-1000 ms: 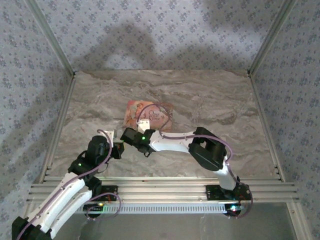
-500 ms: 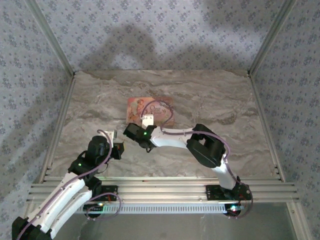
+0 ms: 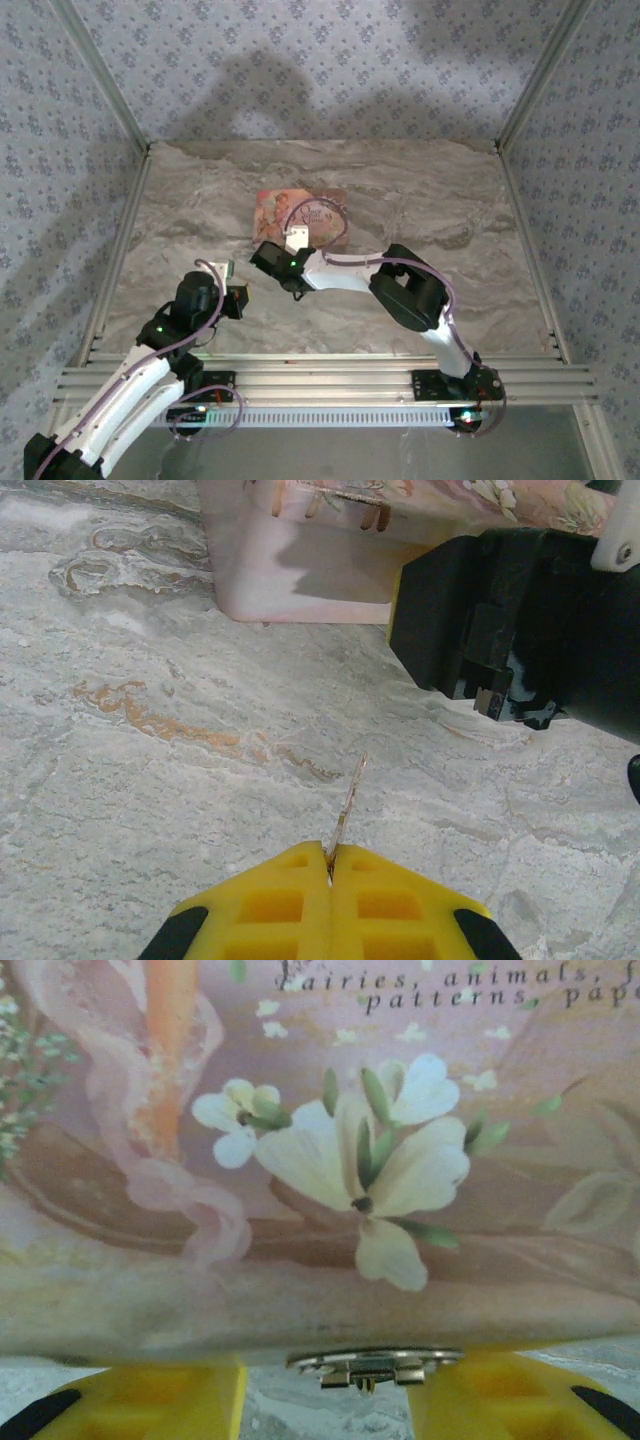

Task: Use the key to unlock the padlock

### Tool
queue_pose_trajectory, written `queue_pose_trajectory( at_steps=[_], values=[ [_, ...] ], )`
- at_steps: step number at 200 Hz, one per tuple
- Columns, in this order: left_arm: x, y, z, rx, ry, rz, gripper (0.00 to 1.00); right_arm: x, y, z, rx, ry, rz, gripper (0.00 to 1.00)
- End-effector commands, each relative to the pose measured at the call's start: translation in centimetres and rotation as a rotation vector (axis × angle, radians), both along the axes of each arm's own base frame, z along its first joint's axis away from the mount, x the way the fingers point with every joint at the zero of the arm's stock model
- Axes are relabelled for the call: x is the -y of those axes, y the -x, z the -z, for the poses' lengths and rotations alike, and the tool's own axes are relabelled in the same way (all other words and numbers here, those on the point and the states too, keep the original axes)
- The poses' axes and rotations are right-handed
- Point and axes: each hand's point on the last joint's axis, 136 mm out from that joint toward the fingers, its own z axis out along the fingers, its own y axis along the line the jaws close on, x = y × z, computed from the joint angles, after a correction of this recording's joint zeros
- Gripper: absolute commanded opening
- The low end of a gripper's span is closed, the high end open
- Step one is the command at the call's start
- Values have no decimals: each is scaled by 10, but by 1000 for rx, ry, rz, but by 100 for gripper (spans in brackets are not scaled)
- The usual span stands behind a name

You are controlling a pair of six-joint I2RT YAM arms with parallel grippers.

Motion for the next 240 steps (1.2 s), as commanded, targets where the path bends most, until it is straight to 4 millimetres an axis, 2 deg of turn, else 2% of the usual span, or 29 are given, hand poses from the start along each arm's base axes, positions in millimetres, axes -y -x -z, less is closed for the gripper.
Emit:
queue_pose_trajectory(
  at_steps=[1,36,83,121,161,202,240],
  values=[
    [0,1,2,-3,3,7,0,13,-5,18,-6,56,14,45],
    [1,1,2,-3,3,8,0,16,-9,21,-14,53,14,42],
    [0,1,3,-4,1,8,0,11,-14,18,-32,29,-25,16],
    [2,1,2,-2,4,15,0,3,-11,4,-56,-19,-101,0],
    [9,0,-1,17,23,55,0,-7,-1,-19,-117,-103,-220,0],
    [33,3,-14,80,98,187,0,-12,14,-43,-203,-267,-318,0],
    [56,1,-26,120,157,311,0,-5,24,-55,-297,-396,-348,0]
  ],
)
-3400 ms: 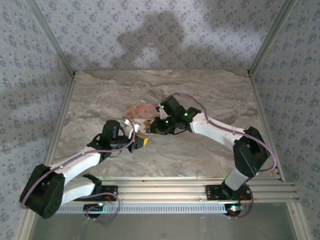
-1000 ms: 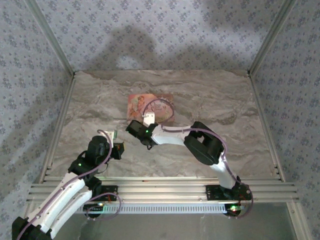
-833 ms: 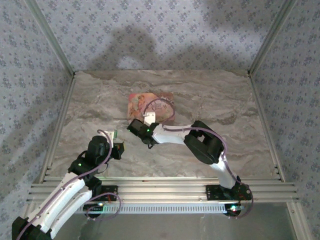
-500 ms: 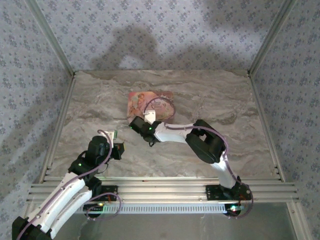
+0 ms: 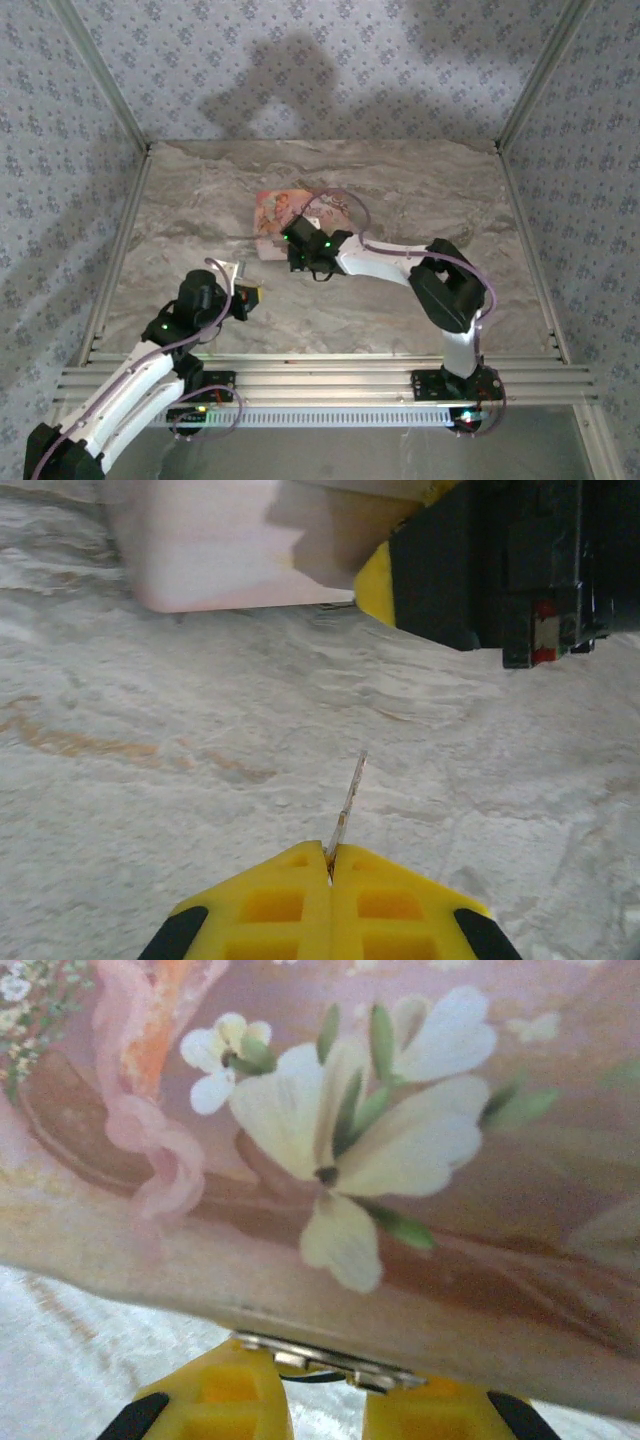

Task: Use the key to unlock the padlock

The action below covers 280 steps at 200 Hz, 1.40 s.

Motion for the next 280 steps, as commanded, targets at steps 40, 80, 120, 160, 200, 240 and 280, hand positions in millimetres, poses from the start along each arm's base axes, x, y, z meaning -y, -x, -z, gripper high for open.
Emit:
queue_pose_trajectory(
  at_steps=[40,80,120,160,200,240,280],
  values=[
    [34,-10,-15,116,84,173,0,-1,17,-34,-101,-151,-75,0],
    [43,-16,-2,165,66,229,0,1,24,-35,-142,-159,-96,0],
    [50,-34,9,195,45,232,0,2,24,-38,-163,-173,-100,0],
    [61,-50,13,225,62,253,0,3,24,-36,-195,-192,-100,0],
    [66,-55,16,247,62,270,0,3,23,-41,-219,-213,-105,0],
    [72,-61,19,243,63,279,0,3,23,-42,-236,-230,-97,0],
    [80,-61,24,231,64,307,0,-1,22,-46,-246,-253,-96,0]
  ],
)
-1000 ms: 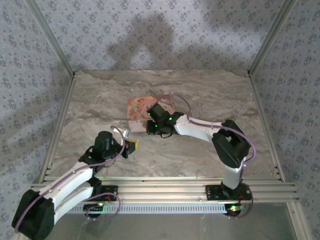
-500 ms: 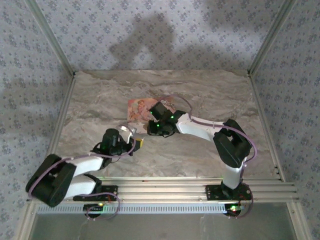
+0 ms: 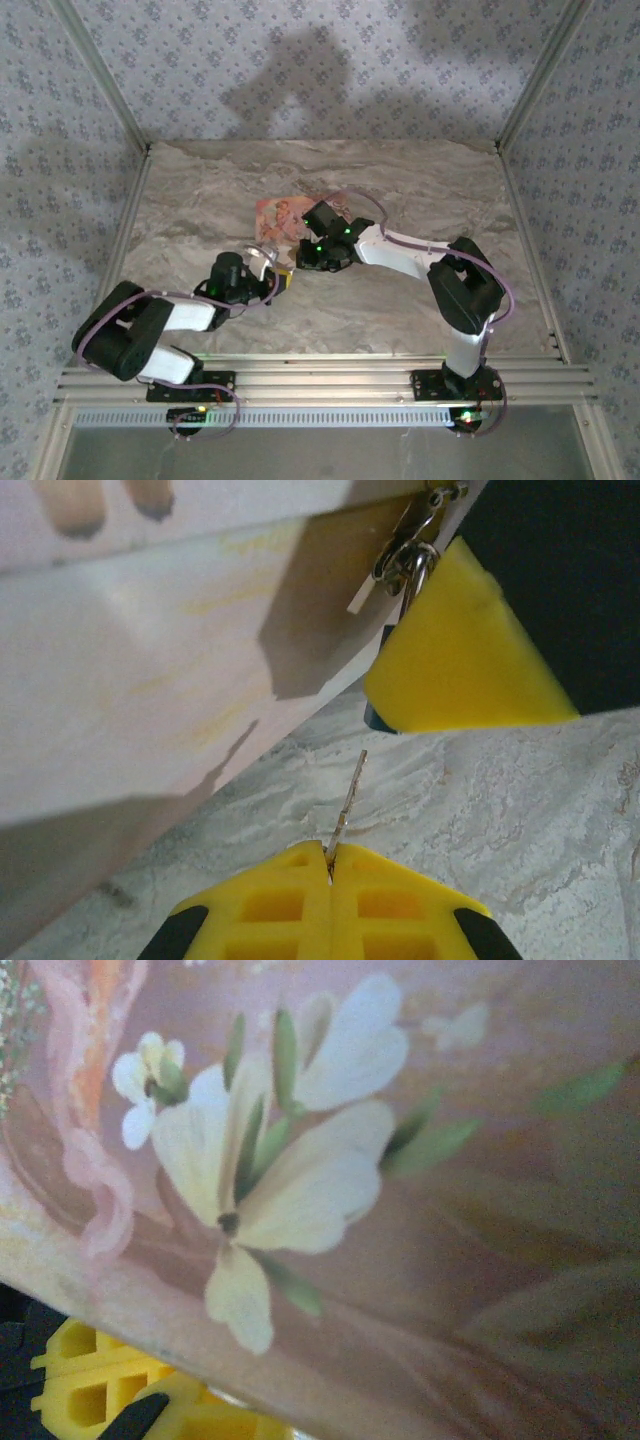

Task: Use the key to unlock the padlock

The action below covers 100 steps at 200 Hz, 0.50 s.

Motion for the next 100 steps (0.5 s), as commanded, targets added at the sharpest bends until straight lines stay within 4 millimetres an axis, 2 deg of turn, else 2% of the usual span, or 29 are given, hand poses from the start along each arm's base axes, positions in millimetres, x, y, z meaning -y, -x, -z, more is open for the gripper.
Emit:
queue_pose_trajectory(
  at_steps=[1,47,100],
  values=[
    [13,-3,-15,64,29,53,0,-10,-5,-35,20,-87,0,0],
    [18,-1,-7,49,5,73,0,-13,-7,-41,7,-108,7,0],
    [16,-11,-15,67,28,18,0,-14,-7,-40,-4,-113,13,0]
  ],
)
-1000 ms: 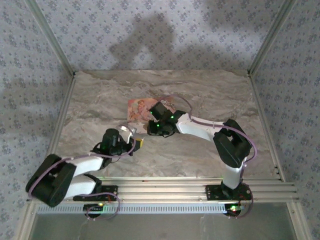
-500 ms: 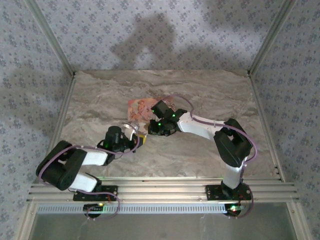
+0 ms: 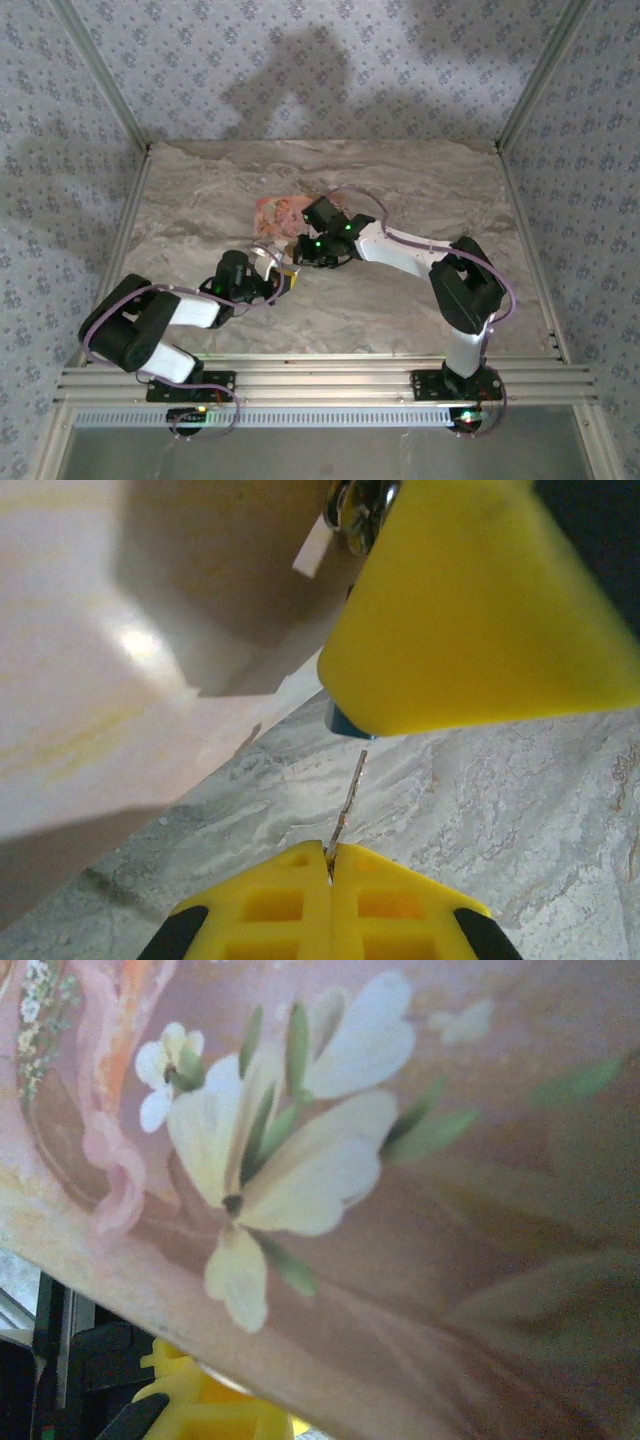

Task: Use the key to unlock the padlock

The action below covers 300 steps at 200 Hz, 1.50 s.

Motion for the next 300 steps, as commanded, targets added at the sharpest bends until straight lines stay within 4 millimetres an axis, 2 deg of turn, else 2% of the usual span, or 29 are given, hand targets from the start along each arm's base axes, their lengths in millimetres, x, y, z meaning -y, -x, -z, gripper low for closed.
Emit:
queue_pose_trajectory(
  at_steps=[1,81,300],
  values=[
    [6,-12,-19,69,42,-18,0,-7,-4,-28,20,-64,3,0],
    [5,-17,-33,105,93,-54,0,-5,-3,-27,13,-67,6,0],
    [1,-15,-36,170,105,-138,0,-7,-2,-24,-31,-103,37,0]
  ],
)
